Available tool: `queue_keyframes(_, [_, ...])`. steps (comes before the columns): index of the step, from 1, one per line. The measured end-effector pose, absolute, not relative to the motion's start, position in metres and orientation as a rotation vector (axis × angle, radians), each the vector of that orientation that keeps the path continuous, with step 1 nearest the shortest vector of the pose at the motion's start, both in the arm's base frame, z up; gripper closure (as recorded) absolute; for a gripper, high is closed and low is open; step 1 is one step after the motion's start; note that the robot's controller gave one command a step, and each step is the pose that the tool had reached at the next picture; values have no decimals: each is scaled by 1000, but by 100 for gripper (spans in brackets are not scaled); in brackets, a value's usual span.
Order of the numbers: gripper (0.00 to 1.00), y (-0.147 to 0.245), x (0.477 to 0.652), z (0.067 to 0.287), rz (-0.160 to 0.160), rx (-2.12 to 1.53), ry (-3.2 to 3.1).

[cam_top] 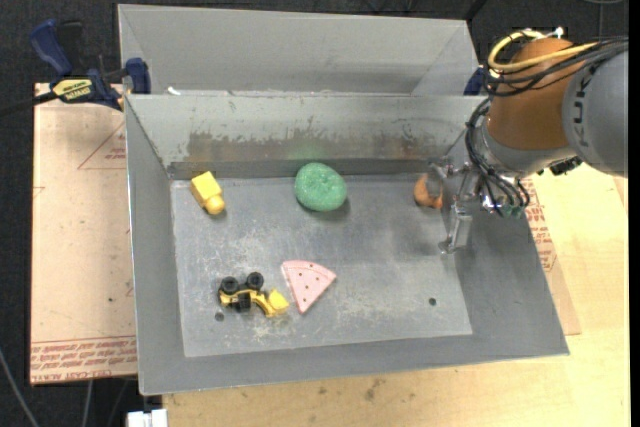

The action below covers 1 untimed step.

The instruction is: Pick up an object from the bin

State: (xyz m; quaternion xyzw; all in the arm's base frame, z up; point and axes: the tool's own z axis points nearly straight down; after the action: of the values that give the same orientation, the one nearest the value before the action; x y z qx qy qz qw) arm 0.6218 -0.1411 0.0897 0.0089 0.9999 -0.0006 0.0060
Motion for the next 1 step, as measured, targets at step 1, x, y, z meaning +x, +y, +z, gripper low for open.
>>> queue_keyframes(1, [0,-135,627,99,3,537,3094])
